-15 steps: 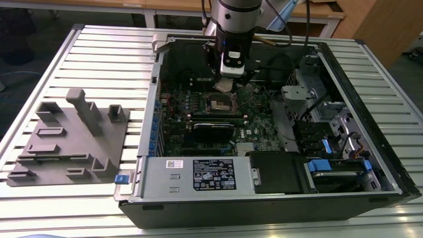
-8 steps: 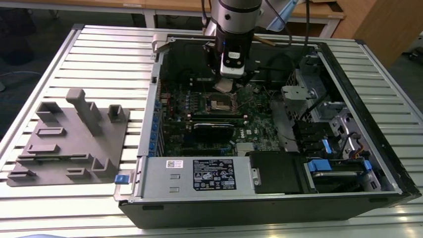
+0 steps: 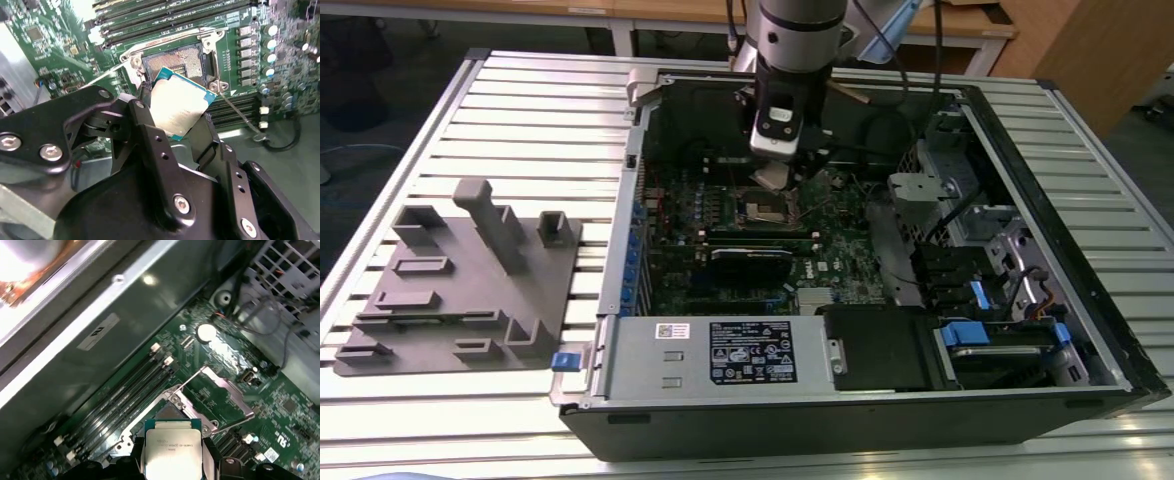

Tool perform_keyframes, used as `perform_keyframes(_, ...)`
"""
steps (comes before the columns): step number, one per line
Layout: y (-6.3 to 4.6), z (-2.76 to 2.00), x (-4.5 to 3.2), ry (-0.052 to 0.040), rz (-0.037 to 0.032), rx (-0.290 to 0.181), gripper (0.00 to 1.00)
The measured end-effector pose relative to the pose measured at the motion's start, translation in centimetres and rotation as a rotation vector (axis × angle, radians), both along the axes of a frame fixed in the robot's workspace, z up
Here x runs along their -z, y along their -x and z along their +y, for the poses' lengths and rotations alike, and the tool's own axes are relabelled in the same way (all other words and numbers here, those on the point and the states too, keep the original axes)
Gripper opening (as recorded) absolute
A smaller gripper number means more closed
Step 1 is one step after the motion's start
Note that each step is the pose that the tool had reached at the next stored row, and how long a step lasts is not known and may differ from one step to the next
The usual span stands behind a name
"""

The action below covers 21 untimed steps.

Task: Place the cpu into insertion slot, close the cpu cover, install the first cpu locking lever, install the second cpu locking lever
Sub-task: 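Place the cpu into insertion slot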

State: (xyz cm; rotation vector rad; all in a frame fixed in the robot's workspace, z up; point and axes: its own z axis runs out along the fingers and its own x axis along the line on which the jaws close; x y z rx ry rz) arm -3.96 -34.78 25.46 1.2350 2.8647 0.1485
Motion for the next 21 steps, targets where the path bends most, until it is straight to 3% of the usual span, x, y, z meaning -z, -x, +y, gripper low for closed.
perform_keyframes(12, 0.00, 0.00, 0.63, 0.0001, 0.0001, 0.218, 0.54)
perform_keyframes(19, 0.00, 0.00, 0.64, 0.0002, 0.0001, 0.234, 0.54)
perform_keyframes(21, 0.00, 0.01, 0.68, -0.0001, 0.0000, 0.265, 0.54)
